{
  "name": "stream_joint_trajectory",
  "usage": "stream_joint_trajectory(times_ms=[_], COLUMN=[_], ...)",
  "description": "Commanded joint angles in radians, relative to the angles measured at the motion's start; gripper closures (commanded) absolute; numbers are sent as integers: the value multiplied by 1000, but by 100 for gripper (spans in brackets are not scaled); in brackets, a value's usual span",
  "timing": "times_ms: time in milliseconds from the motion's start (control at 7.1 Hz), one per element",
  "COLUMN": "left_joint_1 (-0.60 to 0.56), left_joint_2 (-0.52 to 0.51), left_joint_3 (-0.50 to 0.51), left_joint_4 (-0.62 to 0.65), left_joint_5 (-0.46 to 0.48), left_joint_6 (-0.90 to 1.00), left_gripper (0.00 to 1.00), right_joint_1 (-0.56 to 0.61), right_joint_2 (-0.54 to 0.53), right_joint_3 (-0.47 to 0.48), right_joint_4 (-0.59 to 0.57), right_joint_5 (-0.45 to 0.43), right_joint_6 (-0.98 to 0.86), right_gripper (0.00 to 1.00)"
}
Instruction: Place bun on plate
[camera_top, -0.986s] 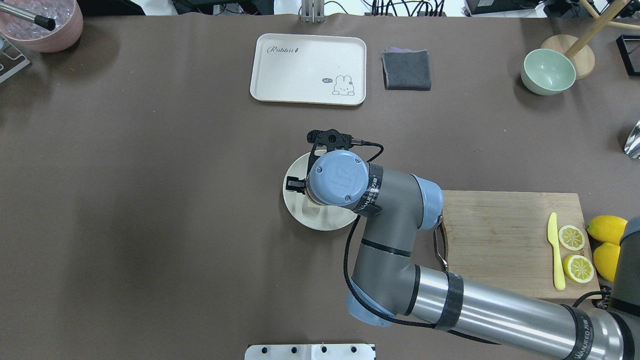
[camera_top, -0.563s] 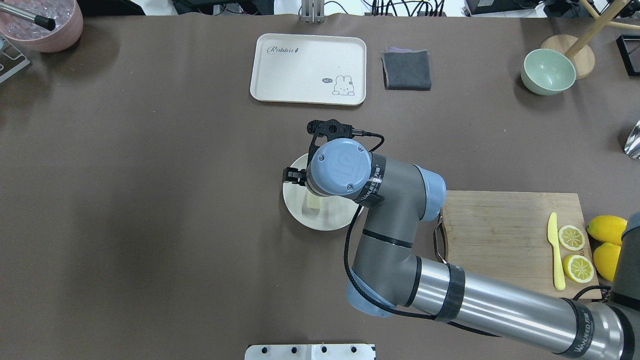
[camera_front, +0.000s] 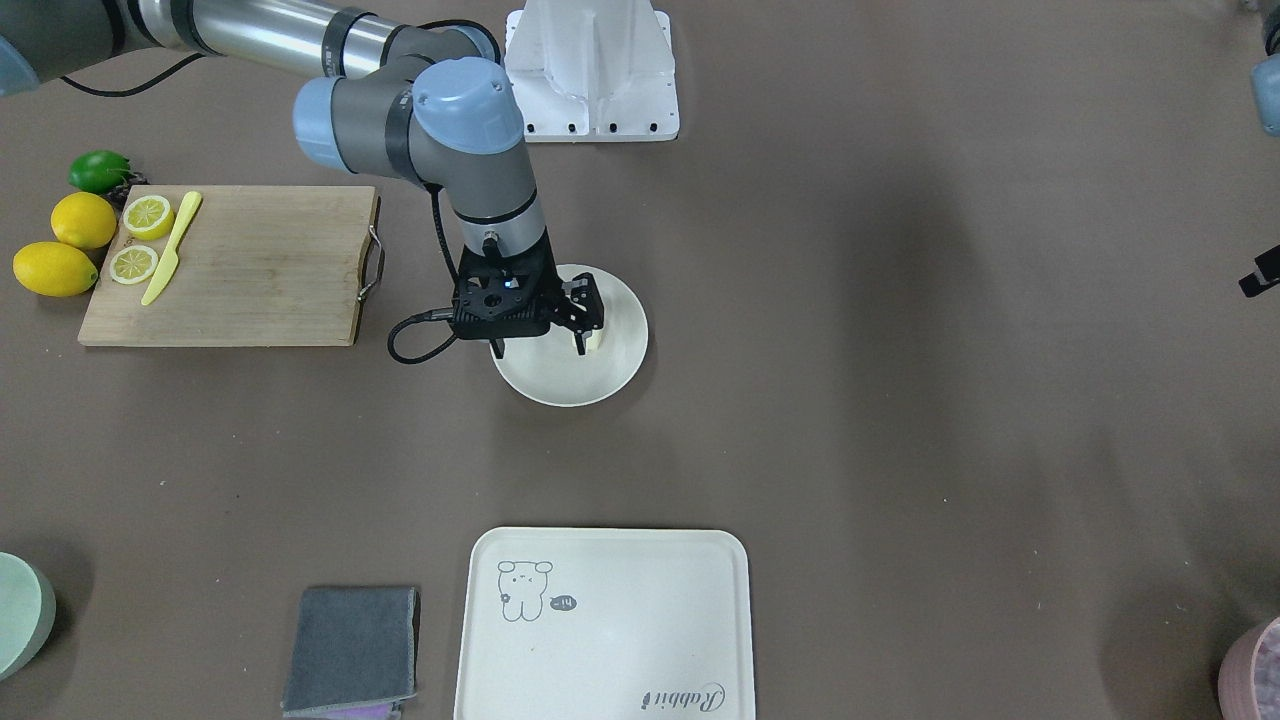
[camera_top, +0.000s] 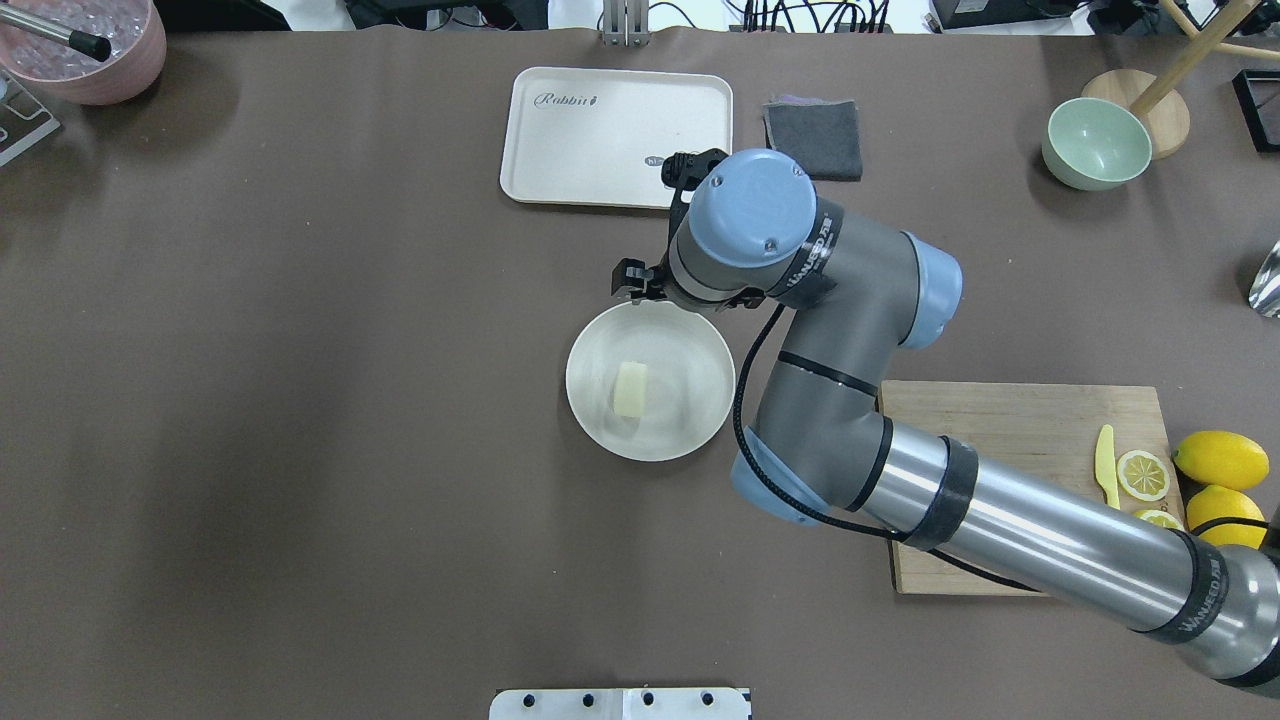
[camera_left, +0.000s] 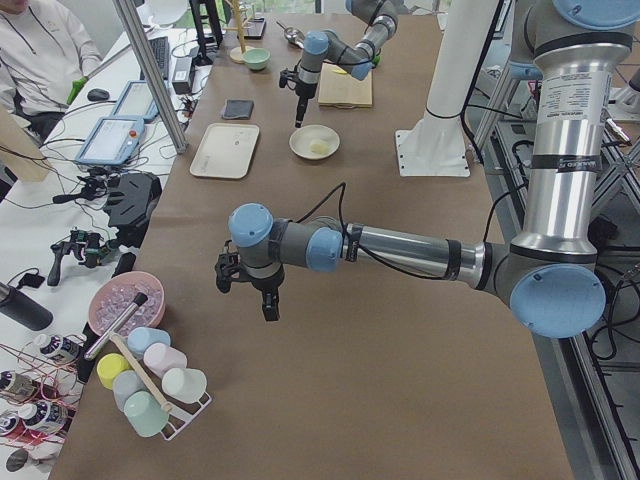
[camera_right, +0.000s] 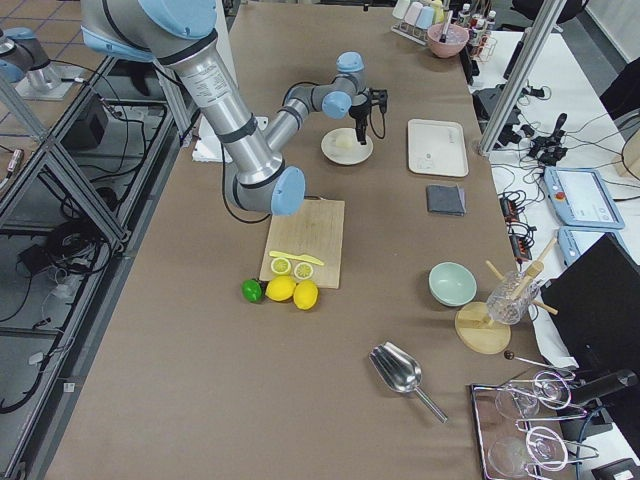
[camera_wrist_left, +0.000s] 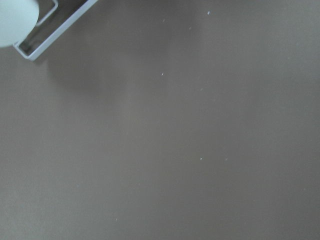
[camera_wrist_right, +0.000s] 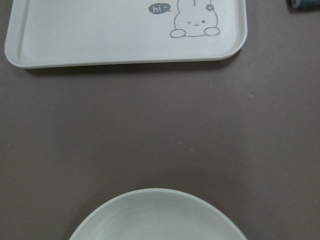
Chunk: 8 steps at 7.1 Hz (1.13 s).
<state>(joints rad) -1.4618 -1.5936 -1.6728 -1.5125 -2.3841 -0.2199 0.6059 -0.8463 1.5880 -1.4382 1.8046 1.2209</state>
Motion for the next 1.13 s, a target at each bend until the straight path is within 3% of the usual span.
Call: stream_joint_trajectory(times_ms=[0, 141, 423, 563, 845, 986], left_joint_1=[-106, -144, -144, -144, -144, -144], left_joint_2=[-38, -78, -86, -86, -86, -88], left_joint_3=[-4, -4, -1, -2, -2, -2], left_joint_4=[307, 363, 360, 360, 359, 359], left_joint_5=[49, 113, 105, 105, 103, 103], left_joint_6=[329, 385, 381, 381, 381, 381], left_gripper=[1, 1, 1, 1, 1, 1], right_joint_1=[128, 225, 485, 579, 769, 826], right_joint_2=[-51, -85, -205, -282, -510, -633], right_joint_3=[108, 163, 208, 211, 202, 213], right_joint_4=[-156, -262, -427, -435, -427, -423], right_joint_5=[118, 184, 321, 332, 497, 507], right_joint_6=[-181, -334, -844, -989, -1271, -1376], right_gripper=[0, 0, 0, 0, 0, 0])
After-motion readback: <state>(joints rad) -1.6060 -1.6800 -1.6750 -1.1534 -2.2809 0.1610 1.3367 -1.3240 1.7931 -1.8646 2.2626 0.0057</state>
